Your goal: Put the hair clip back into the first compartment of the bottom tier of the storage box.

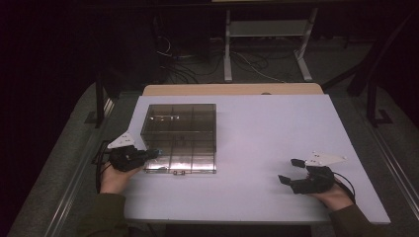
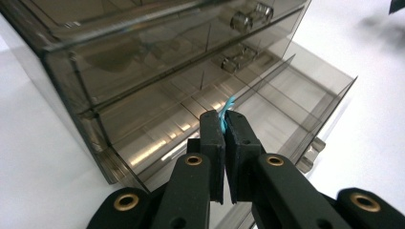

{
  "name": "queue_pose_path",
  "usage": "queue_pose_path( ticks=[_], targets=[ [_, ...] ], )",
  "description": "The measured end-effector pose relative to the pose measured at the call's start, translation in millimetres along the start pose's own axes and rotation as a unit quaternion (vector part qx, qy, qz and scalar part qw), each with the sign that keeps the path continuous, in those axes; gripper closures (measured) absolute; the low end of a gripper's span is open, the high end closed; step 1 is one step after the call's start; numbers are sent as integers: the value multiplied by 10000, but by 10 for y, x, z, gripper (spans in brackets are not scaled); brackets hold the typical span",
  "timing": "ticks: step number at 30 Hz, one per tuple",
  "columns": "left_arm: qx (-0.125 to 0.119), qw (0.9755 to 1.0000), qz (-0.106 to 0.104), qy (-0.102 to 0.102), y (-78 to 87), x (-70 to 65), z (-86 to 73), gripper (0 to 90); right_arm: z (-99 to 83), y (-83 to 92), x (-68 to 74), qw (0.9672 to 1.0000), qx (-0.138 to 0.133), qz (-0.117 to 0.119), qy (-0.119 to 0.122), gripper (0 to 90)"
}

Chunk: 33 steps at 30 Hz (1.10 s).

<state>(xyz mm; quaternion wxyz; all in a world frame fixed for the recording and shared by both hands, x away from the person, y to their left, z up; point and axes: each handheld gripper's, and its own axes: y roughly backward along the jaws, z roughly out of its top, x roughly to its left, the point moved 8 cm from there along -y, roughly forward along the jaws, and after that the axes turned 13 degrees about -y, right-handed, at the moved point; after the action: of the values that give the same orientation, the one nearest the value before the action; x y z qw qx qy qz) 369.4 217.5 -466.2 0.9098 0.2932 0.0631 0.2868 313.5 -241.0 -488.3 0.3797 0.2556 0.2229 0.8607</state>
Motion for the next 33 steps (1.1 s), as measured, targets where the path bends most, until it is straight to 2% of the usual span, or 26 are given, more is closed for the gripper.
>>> queue_pose_path(
  ticks=[4,11,16,21,29,33],
  targets=[
    [241,9997,-40,-57,-54,-25,-38,858,3,2,-2,10000,-7,-4,6,195],
    [417,9991,-32,-7,-122,-37,-72,856,-3,-4,1,10000,16,-14,26,195],
    [688,9976,27,-80,-156,-44,-115,851,-4,-10,1,10000,21,-20,46,195],
    [736,9972,66,-107,-162,-35,-125,825,-4,-6,-1,10000,19,-26,34,195],
    [672,9976,133,-65,-158,-24,-117,803,-4,-7,-4,10000,14,-27,30,195],
    [663,9976,153,-109,-157,-18,-112,774,-3,-7,-1,10000,17,-26,39,195]
  ],
)
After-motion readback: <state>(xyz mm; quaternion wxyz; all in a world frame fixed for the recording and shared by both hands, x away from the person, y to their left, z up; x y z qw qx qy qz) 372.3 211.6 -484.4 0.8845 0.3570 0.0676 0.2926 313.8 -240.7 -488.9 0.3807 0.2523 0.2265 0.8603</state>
